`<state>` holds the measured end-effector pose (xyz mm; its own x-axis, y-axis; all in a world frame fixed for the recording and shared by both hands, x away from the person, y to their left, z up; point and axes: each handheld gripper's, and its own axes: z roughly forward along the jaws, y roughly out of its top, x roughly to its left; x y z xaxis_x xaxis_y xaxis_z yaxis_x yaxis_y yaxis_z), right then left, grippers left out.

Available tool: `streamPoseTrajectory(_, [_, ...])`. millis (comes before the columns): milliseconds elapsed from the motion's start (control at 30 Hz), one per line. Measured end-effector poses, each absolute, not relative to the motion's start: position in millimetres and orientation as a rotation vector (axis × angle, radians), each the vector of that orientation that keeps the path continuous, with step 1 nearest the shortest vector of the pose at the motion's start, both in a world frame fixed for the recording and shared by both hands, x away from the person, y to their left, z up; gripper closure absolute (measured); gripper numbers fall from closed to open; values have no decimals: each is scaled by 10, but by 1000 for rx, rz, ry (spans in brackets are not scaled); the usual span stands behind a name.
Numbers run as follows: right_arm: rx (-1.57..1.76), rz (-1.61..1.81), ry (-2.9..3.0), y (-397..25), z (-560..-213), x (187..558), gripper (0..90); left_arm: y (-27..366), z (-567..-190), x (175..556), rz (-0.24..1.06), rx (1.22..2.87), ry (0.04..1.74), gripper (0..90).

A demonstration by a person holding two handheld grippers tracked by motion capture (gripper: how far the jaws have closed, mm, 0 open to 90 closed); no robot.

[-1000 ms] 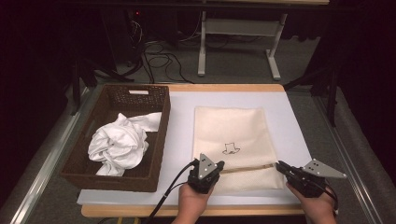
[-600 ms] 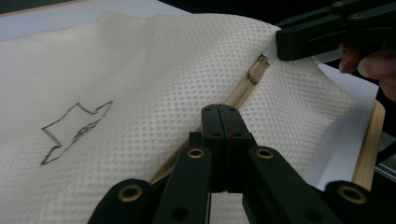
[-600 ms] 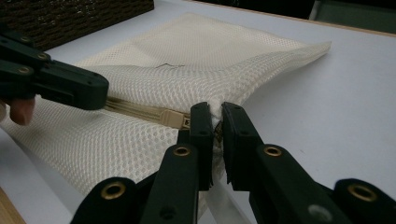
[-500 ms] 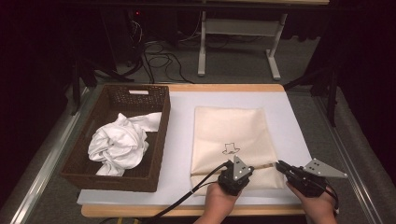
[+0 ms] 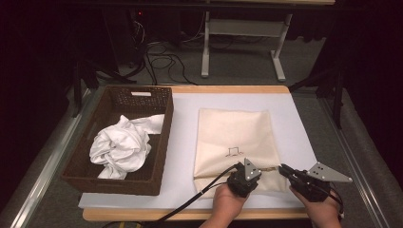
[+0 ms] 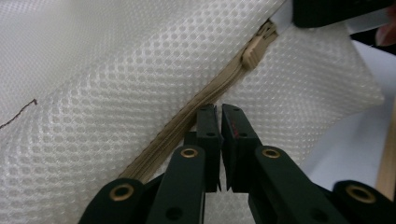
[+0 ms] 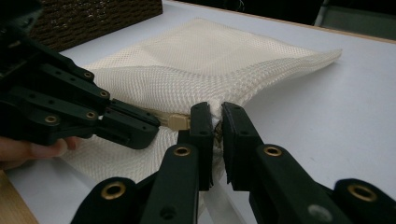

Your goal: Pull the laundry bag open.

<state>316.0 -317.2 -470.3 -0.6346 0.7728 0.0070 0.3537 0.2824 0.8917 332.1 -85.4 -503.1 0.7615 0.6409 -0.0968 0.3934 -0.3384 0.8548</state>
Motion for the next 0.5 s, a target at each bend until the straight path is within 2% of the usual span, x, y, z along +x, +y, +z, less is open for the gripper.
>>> streamPoseTrajectory(300, [1007, 1308, 2134, -3156, -4706, 3153, 844, -890, -4938, 3318, 296, 1924, 761, 774])
streamPoseTrajectory(500, [1010, 1306, 2138, -3149, -4715, 3153, 844, -949, -4969, 3328, 269, 1925, 745, 761])
